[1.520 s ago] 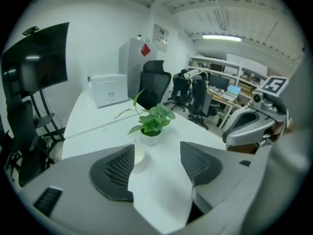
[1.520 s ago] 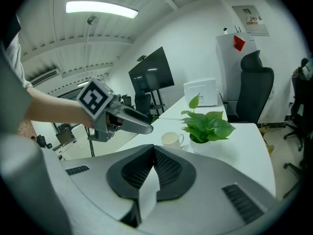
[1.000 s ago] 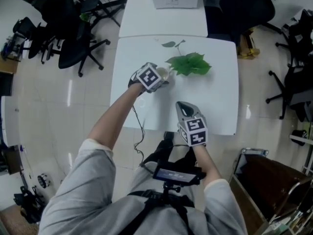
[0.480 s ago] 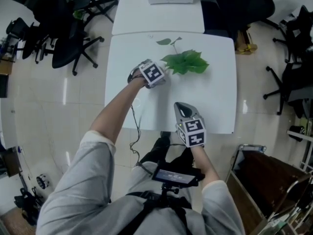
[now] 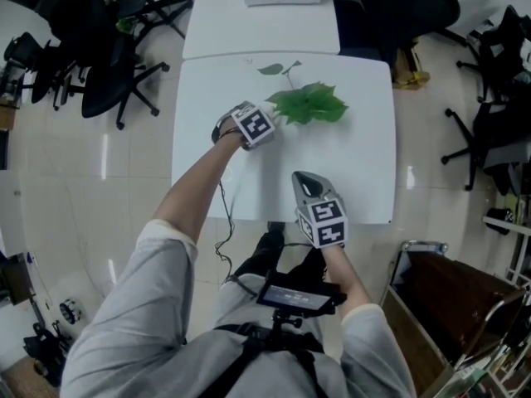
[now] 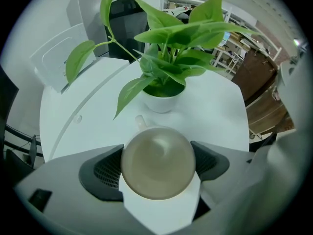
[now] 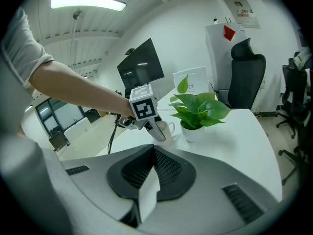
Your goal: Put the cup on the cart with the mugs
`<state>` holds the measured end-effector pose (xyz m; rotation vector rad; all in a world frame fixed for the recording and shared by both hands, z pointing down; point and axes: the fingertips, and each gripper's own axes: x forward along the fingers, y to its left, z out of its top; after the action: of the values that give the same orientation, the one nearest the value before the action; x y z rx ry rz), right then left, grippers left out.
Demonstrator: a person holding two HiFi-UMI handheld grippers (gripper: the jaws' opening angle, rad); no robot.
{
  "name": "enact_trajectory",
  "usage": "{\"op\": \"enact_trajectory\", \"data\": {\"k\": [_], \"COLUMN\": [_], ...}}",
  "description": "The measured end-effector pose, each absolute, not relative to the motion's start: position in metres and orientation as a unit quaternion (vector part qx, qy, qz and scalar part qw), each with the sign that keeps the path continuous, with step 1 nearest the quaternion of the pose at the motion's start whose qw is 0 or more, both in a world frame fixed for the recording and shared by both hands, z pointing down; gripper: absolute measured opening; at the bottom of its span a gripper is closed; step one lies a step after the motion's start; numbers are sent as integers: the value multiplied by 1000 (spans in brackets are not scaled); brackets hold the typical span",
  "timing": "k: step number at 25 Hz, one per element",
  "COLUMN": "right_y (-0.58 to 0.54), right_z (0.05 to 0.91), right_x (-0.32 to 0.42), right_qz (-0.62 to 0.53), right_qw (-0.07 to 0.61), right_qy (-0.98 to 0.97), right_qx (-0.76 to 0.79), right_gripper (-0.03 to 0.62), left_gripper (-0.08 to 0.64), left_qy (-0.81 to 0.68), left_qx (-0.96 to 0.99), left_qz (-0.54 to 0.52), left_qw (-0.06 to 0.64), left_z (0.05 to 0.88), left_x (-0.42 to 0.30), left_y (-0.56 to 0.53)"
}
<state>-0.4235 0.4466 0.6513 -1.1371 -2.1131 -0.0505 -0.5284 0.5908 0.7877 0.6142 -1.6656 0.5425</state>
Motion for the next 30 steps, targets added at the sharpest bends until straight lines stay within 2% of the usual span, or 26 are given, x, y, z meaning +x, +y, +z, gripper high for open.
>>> {"op": "enact_trajectory", "data": {"k": [9, 19, 30], "right_y": [447, 444, 427], "right_z": [654, 638, 617], "right_x": [-421, -416, -403], "right_qz": [-25, -44, -46], "right_qw": [363, 349, 345], "right_qy": [-817, -816, -824], "right_qx": [-448, -459, -446], "right_gripper": [8, 8, 8], "left_gripper": [428, 430, 430], "left_qy": [-714, -689, -752], "left_qx": [253, 309, 340], "left_qz": [232, 241, 229], "left_qw": [610, 610, 517], "left_z": [778, 722, 667], "left_x": [-514, -451, -424], "left_y": [605, 585, 533]}}
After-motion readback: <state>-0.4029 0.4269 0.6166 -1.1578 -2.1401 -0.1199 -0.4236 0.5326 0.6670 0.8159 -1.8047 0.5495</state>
